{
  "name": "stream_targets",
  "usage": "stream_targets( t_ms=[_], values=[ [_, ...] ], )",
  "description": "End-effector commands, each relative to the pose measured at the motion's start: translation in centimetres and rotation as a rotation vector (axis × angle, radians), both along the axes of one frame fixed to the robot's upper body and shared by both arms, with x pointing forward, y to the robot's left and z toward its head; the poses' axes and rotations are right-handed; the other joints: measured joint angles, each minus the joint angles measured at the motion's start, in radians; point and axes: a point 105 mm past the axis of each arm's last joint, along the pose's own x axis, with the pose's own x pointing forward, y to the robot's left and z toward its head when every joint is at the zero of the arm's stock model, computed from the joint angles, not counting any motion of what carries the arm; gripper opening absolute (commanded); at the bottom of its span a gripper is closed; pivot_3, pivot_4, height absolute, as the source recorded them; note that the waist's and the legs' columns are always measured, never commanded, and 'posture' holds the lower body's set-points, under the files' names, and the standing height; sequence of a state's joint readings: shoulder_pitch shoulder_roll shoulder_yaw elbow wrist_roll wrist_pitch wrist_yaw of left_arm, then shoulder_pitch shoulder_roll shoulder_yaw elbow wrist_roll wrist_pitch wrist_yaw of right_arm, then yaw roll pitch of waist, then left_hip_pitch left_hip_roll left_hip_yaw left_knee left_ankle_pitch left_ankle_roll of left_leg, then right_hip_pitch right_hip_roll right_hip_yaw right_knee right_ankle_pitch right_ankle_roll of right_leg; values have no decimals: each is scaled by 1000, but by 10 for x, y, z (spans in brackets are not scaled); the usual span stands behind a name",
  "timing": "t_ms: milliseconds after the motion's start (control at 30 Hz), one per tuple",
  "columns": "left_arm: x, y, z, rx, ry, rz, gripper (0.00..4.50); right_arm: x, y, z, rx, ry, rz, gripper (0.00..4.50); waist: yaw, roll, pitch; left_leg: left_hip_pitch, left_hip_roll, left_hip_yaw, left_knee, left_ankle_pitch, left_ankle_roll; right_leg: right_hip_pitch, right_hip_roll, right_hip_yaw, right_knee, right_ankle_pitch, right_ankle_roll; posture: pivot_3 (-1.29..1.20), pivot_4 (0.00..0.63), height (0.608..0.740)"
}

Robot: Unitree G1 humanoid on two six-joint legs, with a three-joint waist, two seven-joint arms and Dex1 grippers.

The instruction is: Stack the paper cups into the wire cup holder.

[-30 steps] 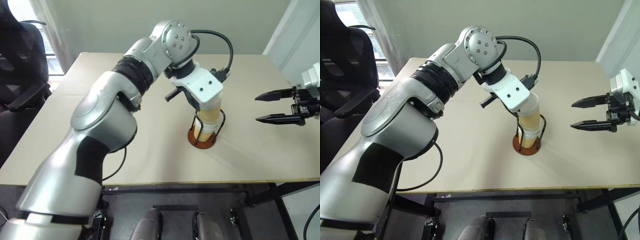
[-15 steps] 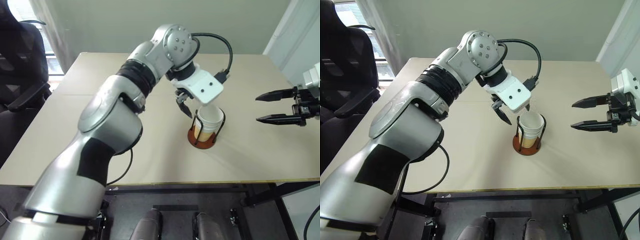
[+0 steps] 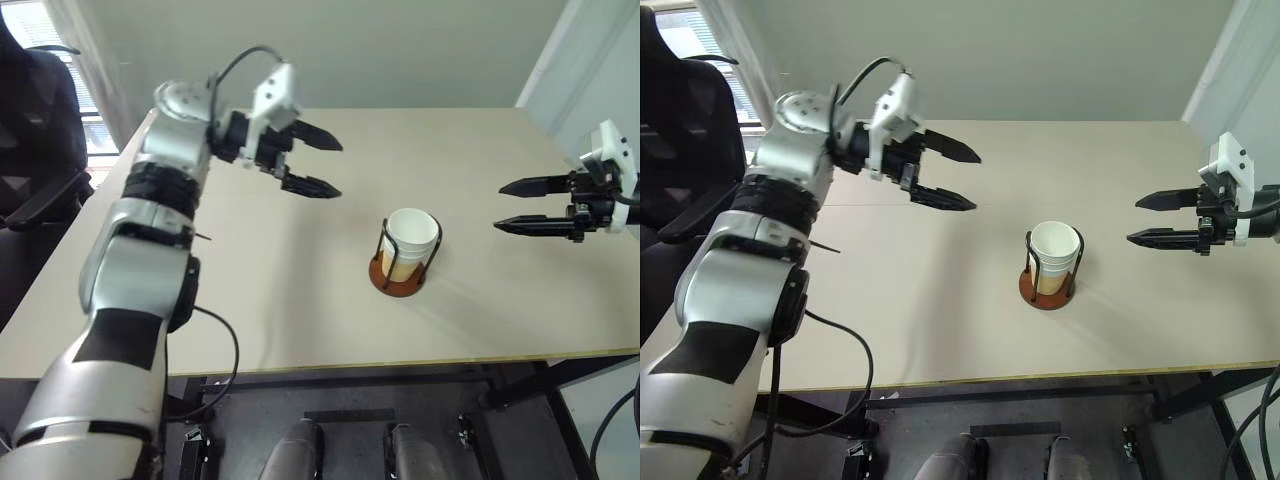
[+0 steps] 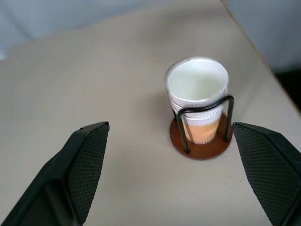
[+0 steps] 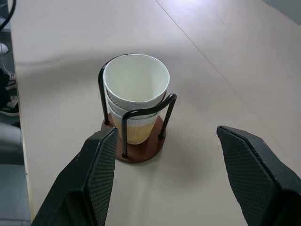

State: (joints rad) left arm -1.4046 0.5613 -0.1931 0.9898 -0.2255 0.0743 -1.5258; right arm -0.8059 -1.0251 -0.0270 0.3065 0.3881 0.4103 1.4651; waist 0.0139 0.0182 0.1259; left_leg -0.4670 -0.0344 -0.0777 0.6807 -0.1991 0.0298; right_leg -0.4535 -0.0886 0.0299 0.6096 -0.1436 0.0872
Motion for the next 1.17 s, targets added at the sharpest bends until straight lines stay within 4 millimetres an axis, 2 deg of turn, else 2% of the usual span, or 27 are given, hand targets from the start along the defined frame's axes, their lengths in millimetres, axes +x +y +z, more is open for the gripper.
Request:
stream_targets(
  t_ms=[33,133,200,367,467,533,733,1000,1167],
  values=[
    [-2,17,15,-136,-5,89,4471,-2,4,12,1,-98,40,3382,5,0,0,0,0,-1,0,0,0,0,-1,0,0,0,0,0,150,740],
    [-6,37,6,-172,20,153,4471,-3,4,8,11,-95,59,3382,7,0,0,0,-1,-1,0,3,-4,0,-1,0,0,-1,-2,0,150,740],
    [-15,54,3,-227,109,183,4471,-4,2,5,20,-90,63,3382,5,0,0,1,-1,-1,-1,6,-9,0,-1,0,1,-1,-2,0,150,740],
    [-35,77,-13,-263,264,200,4471,-6,-2,2,27,-76,69,3382,0,0,0,2,-1,-1,-2,7,-10,0,-1,0,2,-1,-4,0,150,740],
    [-34,96,-25,-323,304,289,4471,1,-3,1,61,-85,31,3382,0,0,0,7,-1,-1,-5,6,-9,3,-1,1,2,-1,-6,0,150,740],
    [-32,104,-25,-358,301,337,4471,3,-2,-1,67,-85,15,3382,-1,0,0,11,-1,-1,-9,5,-5,5,-1,1,2,0,-9,0,150,740],
    [-37,133,-23,-413,285,456,4471,10,5,-4,86,-80,9,3382,-7,-1,1,14,-1,-3,-20,15,-8,4,0,0,2,4,-16,0,150,740],
    [-45,156,-17,-453,227,570,4471,21,20,-5,110,-89,17,3382,-13,-1,1,14,-1,-3,-26,19,-10,1,0,1,1,5,-19,0,150,740],
    [-52,160,-19,-472,230,593,4471,23,15,-5,135,-97,-19,3382,-10,-1,1,14,-1,-4,-33,21,-12,-1,0,0,0,3,-22,0,150,740]
  ],
)
